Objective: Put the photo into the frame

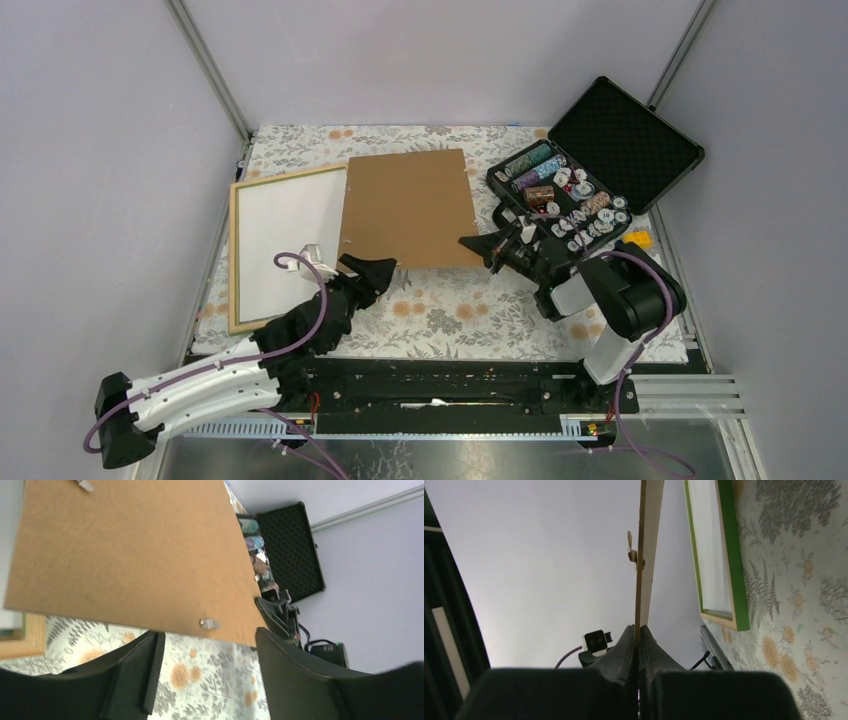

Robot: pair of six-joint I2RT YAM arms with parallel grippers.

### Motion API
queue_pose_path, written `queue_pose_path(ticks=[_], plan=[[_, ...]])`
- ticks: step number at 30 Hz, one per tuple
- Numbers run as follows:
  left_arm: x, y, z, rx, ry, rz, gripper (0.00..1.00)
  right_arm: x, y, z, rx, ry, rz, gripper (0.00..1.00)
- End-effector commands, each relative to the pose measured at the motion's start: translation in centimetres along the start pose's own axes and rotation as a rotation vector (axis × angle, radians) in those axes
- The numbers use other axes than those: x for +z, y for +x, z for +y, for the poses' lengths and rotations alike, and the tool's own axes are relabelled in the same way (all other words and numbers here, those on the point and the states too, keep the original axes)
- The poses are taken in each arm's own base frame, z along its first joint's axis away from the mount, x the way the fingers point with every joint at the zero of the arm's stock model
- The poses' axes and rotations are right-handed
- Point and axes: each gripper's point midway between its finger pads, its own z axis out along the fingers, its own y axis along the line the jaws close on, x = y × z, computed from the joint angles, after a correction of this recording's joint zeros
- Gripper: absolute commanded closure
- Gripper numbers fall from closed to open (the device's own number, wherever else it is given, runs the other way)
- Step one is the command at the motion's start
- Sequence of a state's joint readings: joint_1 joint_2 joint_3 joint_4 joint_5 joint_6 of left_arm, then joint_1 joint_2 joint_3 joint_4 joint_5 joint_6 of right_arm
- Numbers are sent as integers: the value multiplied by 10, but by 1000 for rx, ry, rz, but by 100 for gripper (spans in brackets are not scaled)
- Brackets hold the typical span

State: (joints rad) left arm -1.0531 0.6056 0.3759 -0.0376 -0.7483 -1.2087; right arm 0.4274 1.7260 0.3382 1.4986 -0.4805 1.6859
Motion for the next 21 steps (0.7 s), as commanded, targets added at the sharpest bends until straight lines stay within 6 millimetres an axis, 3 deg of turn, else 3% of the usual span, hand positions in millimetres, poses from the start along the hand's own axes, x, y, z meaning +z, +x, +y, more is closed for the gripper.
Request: queue_pose_path(ticks=[1, 3, 10, 14, 16, 21], plan=[[-13, 9, -6, 79, 33, 102, 17, -4, -1, 64, -240, -176, 77, 100], [-19, 10, 4, 135, 3, 128, 3, 0, -8, 68, -311, -129, 104, 100], [-40, -12, 42, 312, -172, 140, 1, -7, -41, 89, -538, 10, 114, 100], [-46, -43, 44, 438, -266, 77, 1, -18, -55, 112, -626, 29, 94, 100], [-45, -52, 35, 469, -279, 60, 1, -26, -61, 123, -648, 23, 85, 100], [-12, -49, 23, 510, -304, 139, 1, -45, -76, 131, -705, 61, 34, 100]])
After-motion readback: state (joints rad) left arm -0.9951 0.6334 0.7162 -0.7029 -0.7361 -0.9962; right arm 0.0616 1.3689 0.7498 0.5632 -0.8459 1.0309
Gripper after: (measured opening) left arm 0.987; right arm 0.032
